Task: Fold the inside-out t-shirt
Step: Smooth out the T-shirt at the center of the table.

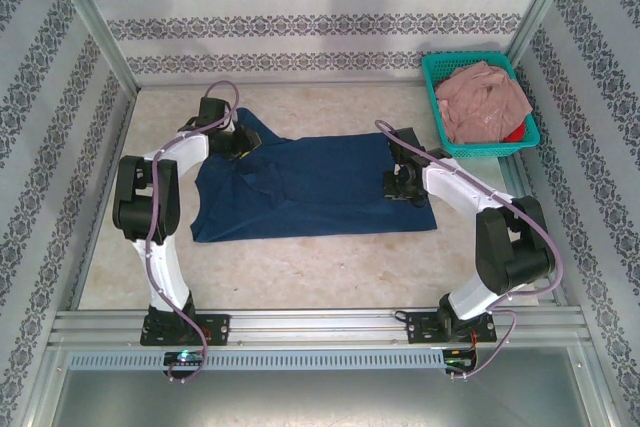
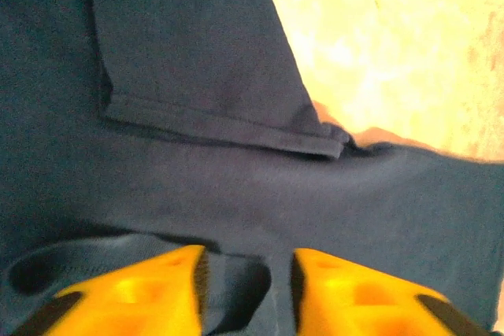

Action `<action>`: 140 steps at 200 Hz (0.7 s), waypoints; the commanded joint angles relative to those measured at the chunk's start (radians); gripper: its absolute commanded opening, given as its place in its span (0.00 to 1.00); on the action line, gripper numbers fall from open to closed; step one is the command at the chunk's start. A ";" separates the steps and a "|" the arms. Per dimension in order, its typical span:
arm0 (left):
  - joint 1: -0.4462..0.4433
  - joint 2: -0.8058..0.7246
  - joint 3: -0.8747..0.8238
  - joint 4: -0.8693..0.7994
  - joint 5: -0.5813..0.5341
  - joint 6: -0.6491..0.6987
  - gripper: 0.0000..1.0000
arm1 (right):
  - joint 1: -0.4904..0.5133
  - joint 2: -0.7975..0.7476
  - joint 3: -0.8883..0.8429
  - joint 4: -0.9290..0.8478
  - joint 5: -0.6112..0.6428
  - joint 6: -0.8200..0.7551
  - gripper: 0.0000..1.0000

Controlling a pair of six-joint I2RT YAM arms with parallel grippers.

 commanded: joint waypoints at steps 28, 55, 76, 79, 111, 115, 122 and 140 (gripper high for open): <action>-0.067 -0.012 -0.024 -0.155 -0.010 0.161 0.49 | 0.000 0.020 0.024 -0.003 0.001 -0.022 0.36; -0.090 0.029 0.000 -0.167 0.056 0.183 0.53 | 0.000 0.021 0.025 -0.001 -0.002 -0.022 0.36; -0.111 0.060 0.028 -0.159 0.088 0.179 0.53 | 0.000 0.019 0.023 -0.001 -0.002 -0.022 0.36; -0.114 0.065 0.034 -0.160 0.087 0.179 0.53 | 0.000 0.018 0.022 -0.001 -0.001 -0.022 0.36; -0.138 0.118 0.101 -0.191 0.100 0.190 0.49 | 0.000 0.011 0.013 -0.003 0.001 -0.022 0.36; -0.140 0.121 0.106 -0.192 0.104 0.190 0.47 | 0.000 0.010 0.012 -0.004 0.001 -0.023 0.36; -0.145 0.126 0.116 -0.192 0.105 0.189 0.45 | 0.000 0.010 0.012 -0.003 0.001 -0.022 0.36; -0.154 0.141 0.146 -0.199 0.110 0.189 0.37 | 0.000 0.011 0.012 -0.001 0.000 -0.022 0.36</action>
